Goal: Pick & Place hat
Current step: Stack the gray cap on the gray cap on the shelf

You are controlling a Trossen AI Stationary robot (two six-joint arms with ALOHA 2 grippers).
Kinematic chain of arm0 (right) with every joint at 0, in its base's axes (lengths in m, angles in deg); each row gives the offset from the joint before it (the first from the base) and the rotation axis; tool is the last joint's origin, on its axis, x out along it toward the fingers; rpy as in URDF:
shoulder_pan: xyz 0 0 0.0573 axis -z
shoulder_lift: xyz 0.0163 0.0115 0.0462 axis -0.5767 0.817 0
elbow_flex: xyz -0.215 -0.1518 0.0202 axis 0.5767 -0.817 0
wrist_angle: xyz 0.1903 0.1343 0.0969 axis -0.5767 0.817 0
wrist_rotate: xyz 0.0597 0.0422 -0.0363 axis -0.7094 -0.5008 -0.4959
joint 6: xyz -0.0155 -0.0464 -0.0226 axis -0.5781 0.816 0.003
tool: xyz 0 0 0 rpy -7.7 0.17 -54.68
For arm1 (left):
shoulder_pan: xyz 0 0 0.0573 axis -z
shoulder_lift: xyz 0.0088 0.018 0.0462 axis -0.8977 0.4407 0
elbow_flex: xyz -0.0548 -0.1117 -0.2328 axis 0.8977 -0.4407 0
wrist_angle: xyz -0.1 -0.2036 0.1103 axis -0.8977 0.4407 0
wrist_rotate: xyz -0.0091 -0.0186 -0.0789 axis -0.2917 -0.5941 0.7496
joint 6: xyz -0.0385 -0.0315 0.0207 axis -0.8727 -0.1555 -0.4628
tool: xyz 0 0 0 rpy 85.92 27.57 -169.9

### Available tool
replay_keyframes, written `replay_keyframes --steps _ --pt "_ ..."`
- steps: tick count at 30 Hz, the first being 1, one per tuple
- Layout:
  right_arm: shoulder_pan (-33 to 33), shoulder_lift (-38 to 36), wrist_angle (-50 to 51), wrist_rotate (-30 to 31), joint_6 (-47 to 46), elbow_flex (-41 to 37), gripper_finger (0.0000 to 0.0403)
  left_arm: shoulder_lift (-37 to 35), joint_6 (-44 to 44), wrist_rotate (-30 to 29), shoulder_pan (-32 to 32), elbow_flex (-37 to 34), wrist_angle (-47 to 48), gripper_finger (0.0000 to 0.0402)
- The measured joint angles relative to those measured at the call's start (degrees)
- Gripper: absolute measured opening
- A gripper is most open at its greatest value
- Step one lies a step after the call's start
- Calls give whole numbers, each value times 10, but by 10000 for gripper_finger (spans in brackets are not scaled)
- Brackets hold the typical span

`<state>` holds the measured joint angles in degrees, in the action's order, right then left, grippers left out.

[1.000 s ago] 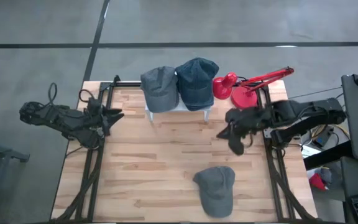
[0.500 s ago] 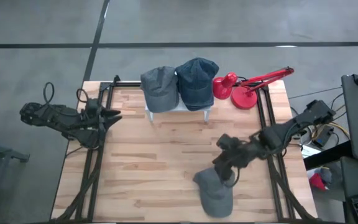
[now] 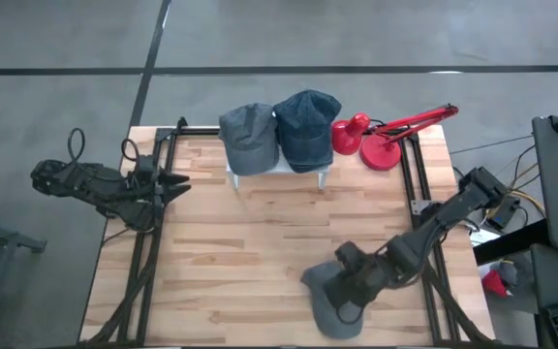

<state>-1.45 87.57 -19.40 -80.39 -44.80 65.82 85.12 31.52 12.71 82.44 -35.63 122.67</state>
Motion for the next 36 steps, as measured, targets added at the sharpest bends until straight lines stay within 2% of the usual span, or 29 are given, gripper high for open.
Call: replay_keyframes --steps 9,18,23,36 --pt "-16 48 0 -62 -34 0 8 0 1 1 0 0 0 142" --pt "-16 56 25 -99 -33 0 20 0 1 1 0 0 0 142" --pt "-16 55 29 -100 -32 0 59 0 0 1 0 0 -6 142" --pt "-16 61 29 -101 -72 -1 202 0 -1 1 0 0 -9 142"
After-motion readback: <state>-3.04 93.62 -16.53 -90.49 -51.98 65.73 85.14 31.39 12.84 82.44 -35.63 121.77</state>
